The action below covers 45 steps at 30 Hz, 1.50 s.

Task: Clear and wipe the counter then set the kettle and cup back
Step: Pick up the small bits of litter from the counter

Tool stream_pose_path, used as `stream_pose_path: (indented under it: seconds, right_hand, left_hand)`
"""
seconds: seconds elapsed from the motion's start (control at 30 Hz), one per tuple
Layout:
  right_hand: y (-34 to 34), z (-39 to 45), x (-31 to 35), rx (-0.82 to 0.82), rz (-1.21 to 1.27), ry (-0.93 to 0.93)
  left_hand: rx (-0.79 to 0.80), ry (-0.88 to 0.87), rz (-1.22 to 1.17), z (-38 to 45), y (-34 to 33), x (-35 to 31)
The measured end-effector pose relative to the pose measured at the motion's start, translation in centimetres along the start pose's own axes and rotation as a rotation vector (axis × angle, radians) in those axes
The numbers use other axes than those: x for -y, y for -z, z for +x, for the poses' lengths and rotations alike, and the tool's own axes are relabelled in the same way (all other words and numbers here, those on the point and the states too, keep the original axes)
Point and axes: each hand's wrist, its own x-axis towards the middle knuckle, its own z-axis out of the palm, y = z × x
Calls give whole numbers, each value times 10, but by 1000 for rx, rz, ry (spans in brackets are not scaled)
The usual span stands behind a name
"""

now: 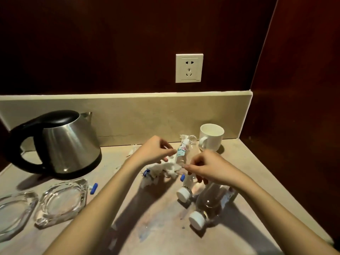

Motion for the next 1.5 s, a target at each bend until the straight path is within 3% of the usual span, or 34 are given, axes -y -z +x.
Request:
stream_pose_path:
  seconds: [0.23, 0.4, 0.57, 0.9, 1.27, 1.5]
  right_hand:
    - [38, -13, -27, -85, 71, -52]
    - [58, -14, -35, -118, 150, -71]
    - [61, -1, -38, -128, 147, -78]
    - [35, 53, 6, -175, 223, -9]
    - [13, 71, 58, -111, 414, 335]
    - [22, 60, 54, -17, 352, 322]
  left_hand:
    - [-106, 88, 411, 85, -43, -17]
    - [-1, 139, 429, 108, -53, -16]
    - [46, 111, 190, 107, -40, -6]
    - [8, -60, -389, 34, 54, -9]
    - [-82, -168, -588, -18, 83, 1]
    - [-52, -178, -614, -25, 79, 2]
